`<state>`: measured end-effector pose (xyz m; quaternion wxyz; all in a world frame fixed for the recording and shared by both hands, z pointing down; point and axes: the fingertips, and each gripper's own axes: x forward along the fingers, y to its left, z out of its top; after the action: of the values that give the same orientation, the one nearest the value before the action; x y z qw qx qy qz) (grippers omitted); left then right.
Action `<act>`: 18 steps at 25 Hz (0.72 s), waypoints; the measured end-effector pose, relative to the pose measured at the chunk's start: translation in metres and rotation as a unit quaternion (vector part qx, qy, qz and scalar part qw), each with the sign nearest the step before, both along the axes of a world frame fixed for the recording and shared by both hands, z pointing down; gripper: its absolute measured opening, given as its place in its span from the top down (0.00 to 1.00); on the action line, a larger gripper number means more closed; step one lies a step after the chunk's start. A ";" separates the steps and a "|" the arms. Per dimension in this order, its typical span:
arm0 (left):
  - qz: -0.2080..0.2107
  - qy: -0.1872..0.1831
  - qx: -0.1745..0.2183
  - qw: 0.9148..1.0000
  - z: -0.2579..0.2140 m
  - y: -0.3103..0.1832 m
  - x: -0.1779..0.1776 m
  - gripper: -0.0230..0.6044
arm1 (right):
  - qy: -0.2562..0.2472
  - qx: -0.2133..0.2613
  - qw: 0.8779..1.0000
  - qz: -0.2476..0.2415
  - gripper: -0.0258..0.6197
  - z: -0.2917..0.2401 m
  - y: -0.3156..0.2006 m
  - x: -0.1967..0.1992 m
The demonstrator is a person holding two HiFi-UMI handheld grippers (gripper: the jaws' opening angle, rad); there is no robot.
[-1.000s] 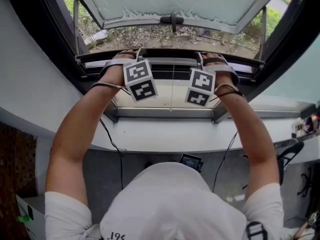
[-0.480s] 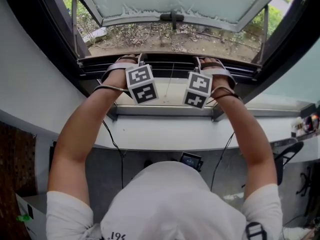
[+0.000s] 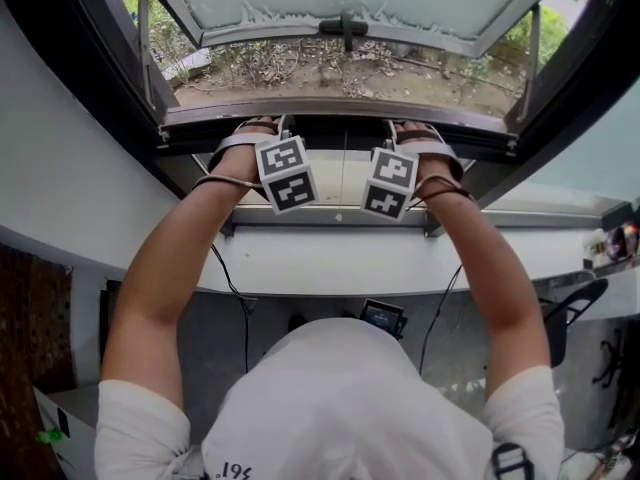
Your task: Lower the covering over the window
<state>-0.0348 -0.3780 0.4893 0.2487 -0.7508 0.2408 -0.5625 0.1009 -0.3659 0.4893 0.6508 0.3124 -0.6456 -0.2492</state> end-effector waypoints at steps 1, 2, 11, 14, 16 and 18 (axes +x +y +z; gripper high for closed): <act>0.000 0.000 0.000 1.000 0.001 0.000 0.000 0.69 | 0.000 0.001 1.000 0.000 0.64 0.001 0.000 0.000; 0.001 0.001 0.000 1.000 0.001 -0.001 0.000 0.69 | -0.002 0.001 1.000 0.001 0.64 0.001 -0.001 0.000; 0.006 0.003 0.000 1.000 0.001 0.001 0.001 0.69 | 0.013 0.003 1.000 0.008 0.64 0.002 0.001 0.001; 0.008 -0.001 -0.003 1.000 0.007 0.003 0.000 0.69 | 0.022 0.000 1.000 0.010 0.64 0.008 0.003 0.000; 0.008 0.000 0.002 1.000 0.008 0.002 -0.001 0.69 | 0.024 0.006 1.000 0.010 0.63 0.010 0.002 0.000; 0.009 -0.001 0.004 1.000 0.007 0.000 -0.001 0.69 | 0.021 0.009 1.000 0.013 0.63 0.009 -0.001 0.000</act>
<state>-0.0354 -0.3779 0.4962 0.2568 -0.7517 0.2359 -0.5597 0.1008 -0.3665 0.4983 0.6649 0.3212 -0.6250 -0.2530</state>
